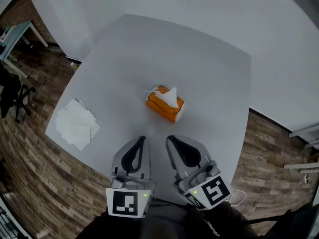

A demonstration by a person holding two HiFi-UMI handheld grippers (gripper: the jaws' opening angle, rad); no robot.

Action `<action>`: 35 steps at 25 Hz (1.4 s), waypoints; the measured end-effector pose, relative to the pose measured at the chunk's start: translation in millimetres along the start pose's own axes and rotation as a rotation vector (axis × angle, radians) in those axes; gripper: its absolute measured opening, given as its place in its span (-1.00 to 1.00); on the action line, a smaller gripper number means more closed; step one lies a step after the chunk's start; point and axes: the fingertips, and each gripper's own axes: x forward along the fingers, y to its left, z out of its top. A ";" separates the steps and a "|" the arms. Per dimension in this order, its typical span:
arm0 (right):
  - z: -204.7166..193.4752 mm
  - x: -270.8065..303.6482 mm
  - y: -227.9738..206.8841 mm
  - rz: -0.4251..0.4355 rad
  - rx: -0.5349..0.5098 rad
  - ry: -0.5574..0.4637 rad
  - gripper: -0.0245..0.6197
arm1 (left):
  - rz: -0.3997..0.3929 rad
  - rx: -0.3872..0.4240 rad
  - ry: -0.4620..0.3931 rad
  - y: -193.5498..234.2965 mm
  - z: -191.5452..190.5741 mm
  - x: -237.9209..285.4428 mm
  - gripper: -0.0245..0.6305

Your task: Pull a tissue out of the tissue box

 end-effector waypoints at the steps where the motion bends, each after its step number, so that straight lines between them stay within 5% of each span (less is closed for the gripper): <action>1: -3.7 8.8 -7.4 -0.013 0.001 0.009 -0.91 | -0.017 -0.010 0.014 4.0 -5.3 12.5 -0.93; 10: -43.6 59.2 -81.2 -0.102 0.003 0.105 -0.82 | -0.161 -0.088 0.127 16.7 -49.9 103.8 -0.93; 16: -65.0 83.1 -107.6 -0.115 -0.059 0.152 -0.46 | -0.225 -0.103 0.184 17.3 -71.4 136.5 -0.93; 21: -83.5 100.2 -119.5 -0.139 -0.126 0.196 -0.40 | -0.248 -0.119 0.238 20.0 -90.7 151.4 -0.93; 31: -116.0 121.6 -142.0 -0.184 -0.184 0.262 -0.44 | -0.288 -0.135 0.297 26.8 -114.1 166.5 -0.93; 34: -120.3 122.0 -146.2 -0.214 -0.198 0.270 -0.91 | -0.294 -0.138 0.310 28.1 -120.8 170.4 -0.93; 35: -120.4 121.9 -147.2 -0.220 -0.200 0.270 -0.91 | -0.299 -0.136 0.312 27.8 -123.0 172.2 -0.93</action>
